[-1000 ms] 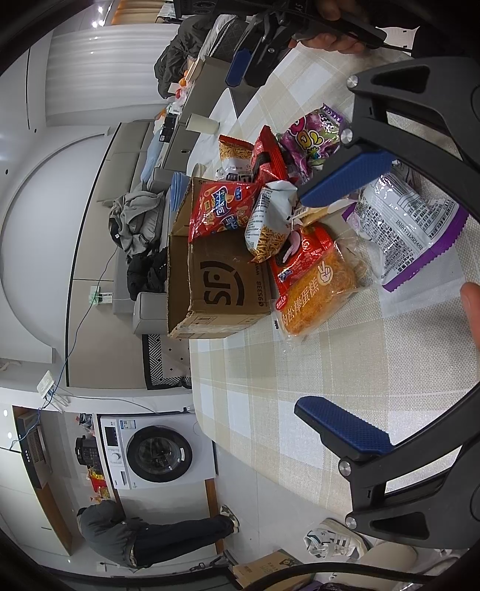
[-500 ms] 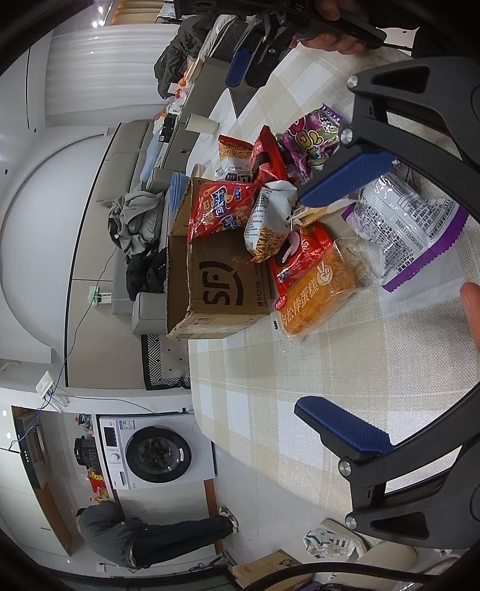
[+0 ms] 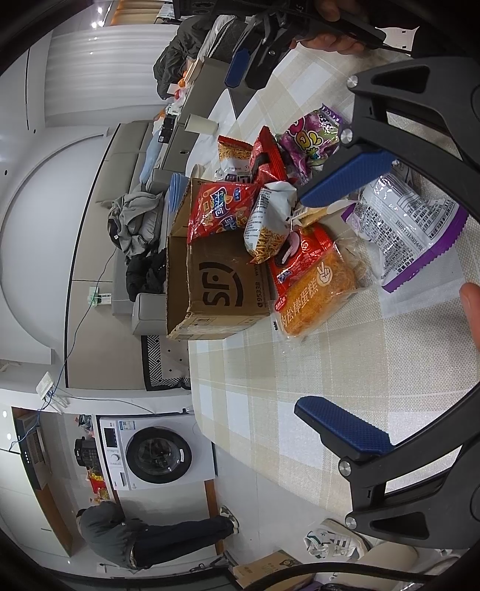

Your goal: Organize snacks

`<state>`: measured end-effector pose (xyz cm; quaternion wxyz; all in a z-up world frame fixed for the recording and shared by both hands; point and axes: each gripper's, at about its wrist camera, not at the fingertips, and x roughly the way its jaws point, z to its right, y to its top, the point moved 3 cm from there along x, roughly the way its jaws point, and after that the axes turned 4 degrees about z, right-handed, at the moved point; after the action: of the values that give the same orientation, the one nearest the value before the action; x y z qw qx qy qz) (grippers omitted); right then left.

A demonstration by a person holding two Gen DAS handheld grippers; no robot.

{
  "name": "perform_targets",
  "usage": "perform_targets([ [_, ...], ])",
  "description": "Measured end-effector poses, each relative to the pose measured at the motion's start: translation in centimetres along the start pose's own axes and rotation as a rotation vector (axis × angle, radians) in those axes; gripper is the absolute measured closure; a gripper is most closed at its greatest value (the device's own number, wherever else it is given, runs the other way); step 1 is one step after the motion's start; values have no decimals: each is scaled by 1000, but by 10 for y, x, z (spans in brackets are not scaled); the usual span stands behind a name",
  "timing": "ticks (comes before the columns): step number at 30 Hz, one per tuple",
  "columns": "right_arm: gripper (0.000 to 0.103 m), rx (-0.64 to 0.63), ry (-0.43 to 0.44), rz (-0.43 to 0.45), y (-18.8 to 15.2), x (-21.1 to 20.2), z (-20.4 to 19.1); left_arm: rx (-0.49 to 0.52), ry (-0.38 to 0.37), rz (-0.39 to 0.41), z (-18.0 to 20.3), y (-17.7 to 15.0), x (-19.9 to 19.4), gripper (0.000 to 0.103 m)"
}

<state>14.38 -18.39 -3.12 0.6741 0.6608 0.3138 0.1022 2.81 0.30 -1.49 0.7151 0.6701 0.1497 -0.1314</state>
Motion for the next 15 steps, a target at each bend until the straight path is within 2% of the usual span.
perform_targets([
  [15,0,32,-31,-53,-1,8,8,0,0,1,0,1,-3,1],
])
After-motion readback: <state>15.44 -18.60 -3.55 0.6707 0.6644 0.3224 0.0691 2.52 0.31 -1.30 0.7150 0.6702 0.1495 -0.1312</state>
